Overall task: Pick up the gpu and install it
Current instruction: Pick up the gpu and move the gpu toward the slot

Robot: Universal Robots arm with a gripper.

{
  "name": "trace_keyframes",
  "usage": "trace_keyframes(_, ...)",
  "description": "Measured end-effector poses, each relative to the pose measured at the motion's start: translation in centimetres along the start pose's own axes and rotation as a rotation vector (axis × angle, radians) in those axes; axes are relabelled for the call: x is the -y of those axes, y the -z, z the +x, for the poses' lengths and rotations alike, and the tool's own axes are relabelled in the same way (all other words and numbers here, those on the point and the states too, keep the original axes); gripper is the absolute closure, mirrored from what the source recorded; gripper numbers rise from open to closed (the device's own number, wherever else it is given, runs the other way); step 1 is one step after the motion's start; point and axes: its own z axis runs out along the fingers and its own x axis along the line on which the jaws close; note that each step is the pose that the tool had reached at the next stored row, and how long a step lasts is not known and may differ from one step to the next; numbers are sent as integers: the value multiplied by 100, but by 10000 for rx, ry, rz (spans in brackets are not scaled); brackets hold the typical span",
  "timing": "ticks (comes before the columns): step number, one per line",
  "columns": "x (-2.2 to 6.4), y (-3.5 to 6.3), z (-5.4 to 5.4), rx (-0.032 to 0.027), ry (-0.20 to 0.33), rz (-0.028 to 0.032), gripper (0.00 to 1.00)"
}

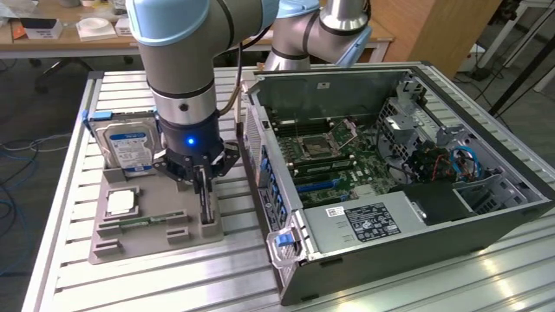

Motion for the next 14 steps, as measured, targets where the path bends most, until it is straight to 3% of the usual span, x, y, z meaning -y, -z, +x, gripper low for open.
trace_keyframes(14, 0, 0, 1, 0, 0, 0, 74)
